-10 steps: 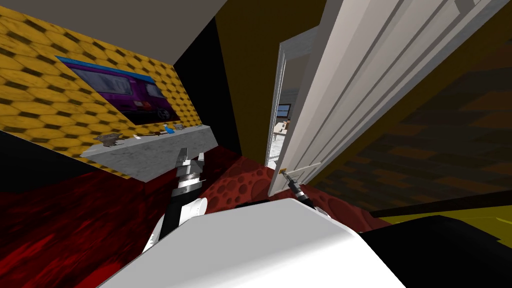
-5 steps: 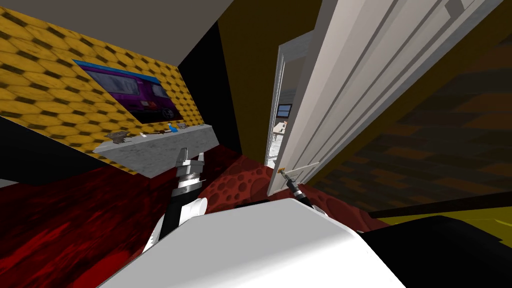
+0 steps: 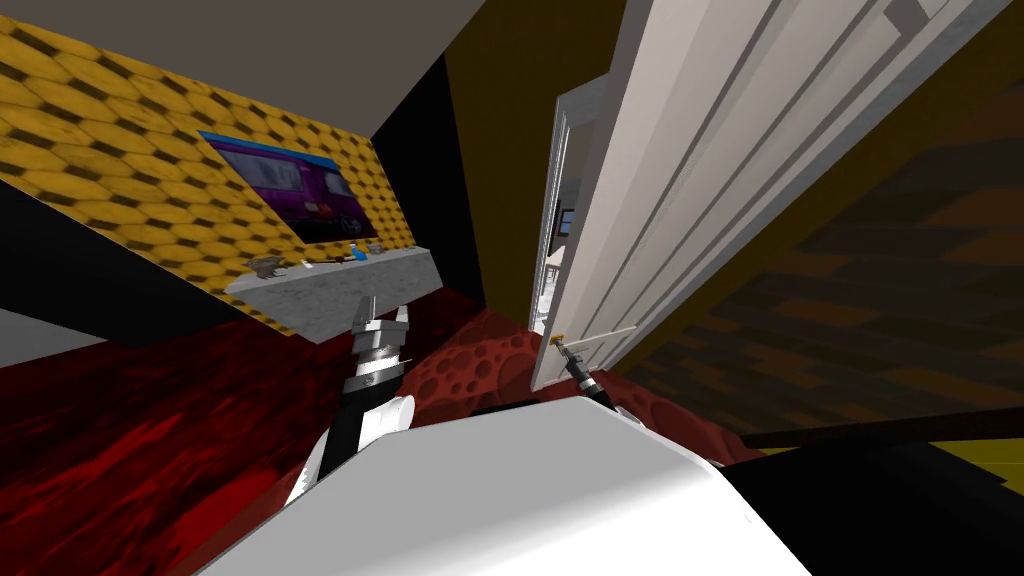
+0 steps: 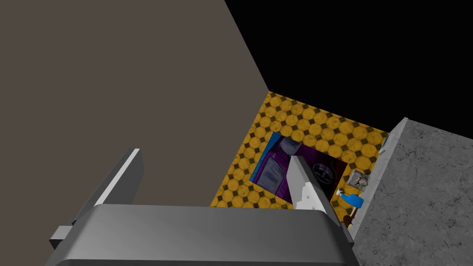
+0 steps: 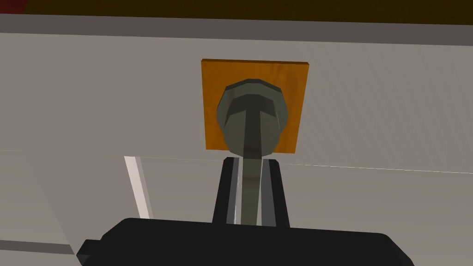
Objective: Pull the door open
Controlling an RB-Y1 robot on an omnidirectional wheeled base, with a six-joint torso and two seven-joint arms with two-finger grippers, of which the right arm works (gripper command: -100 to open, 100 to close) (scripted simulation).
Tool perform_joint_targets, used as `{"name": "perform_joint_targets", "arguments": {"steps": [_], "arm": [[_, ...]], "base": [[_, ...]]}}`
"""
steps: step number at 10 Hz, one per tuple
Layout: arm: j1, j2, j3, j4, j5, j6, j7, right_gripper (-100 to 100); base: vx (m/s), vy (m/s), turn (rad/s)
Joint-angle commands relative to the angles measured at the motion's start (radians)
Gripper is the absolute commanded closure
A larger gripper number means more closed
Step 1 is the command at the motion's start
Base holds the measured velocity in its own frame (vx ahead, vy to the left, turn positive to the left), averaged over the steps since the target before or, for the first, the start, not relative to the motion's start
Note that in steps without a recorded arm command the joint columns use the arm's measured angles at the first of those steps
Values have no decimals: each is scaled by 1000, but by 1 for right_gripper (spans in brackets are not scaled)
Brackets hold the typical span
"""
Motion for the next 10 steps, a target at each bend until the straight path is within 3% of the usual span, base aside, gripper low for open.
{"name": "perform_joint_targets", "arguments": {"steps": [1, 5, 10], "arm": [[-1, -7, 0, 20, -7, -17, -9, 100], [-4, -28, 0, 83, -29, -69, -36, 100], [-9, -60, -1, 178, -62, -148, -78, 100]], "base": [[-64, 7, 208], [-169, -9, 230], [-178, -59, 240]]}}
